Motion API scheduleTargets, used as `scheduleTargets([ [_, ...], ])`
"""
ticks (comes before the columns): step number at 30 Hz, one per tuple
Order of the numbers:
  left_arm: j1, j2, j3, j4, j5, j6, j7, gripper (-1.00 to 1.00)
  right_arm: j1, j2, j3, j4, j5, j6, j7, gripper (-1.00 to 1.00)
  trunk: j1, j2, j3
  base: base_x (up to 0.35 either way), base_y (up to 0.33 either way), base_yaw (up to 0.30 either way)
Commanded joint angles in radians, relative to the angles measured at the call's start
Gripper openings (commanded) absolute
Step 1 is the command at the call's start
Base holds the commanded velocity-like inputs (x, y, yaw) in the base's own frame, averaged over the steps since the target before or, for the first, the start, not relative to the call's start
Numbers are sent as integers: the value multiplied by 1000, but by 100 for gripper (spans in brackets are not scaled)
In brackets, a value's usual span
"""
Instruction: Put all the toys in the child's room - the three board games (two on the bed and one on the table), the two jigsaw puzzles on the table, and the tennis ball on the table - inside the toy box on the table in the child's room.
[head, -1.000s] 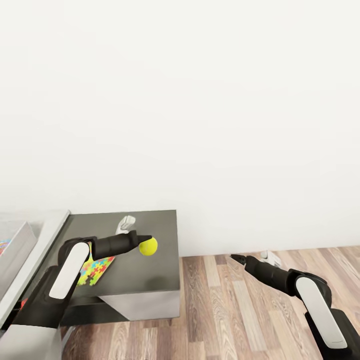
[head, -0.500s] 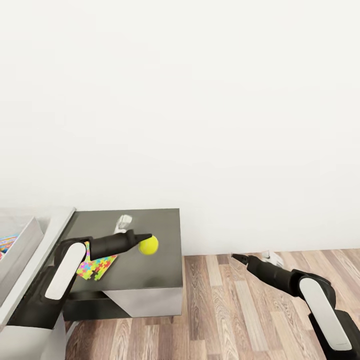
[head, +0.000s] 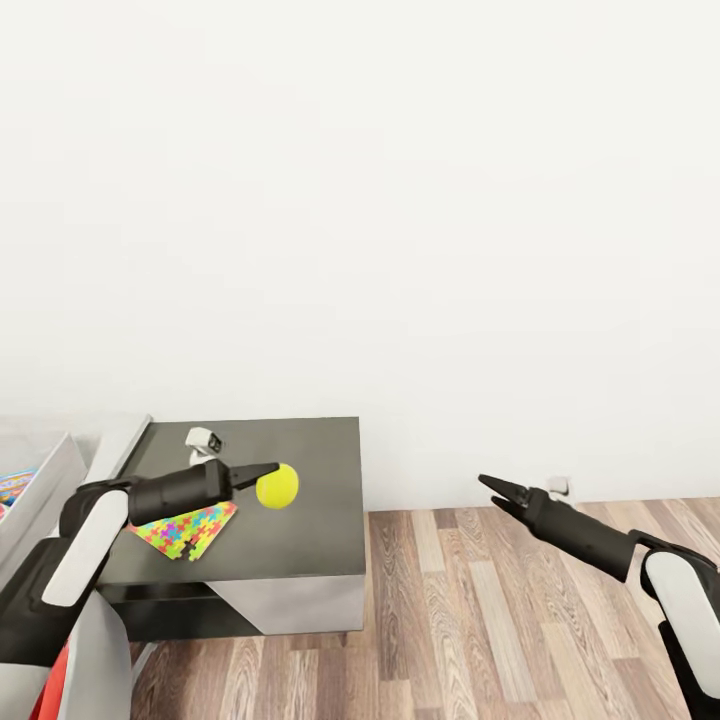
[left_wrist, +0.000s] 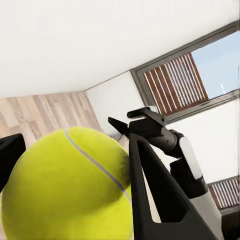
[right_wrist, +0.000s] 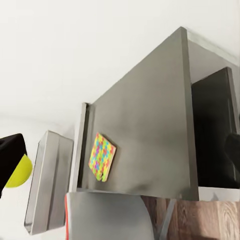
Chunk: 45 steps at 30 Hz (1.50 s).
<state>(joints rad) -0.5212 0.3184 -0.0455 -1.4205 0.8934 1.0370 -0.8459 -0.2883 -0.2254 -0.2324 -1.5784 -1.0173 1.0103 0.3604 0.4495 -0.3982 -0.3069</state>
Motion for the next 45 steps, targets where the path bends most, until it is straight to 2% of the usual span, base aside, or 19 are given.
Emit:
scheduleTargets([
  [1,0,1,1,0,-2,2,-6,-100,-1,0,-4,0,9,4,11,100,1,-2,-2,0,0,0],
  [16,6,2,8,0,-2,-1,-19,-100,-2,4,-10,0,10,-7,17,100,1,-2,0,0,0,0],
  [45,6,-1,6,0,-2,-3,-19,-100,-2,7,-10,0,10,-7,17,100,1,-2,43,0,0,128],
])
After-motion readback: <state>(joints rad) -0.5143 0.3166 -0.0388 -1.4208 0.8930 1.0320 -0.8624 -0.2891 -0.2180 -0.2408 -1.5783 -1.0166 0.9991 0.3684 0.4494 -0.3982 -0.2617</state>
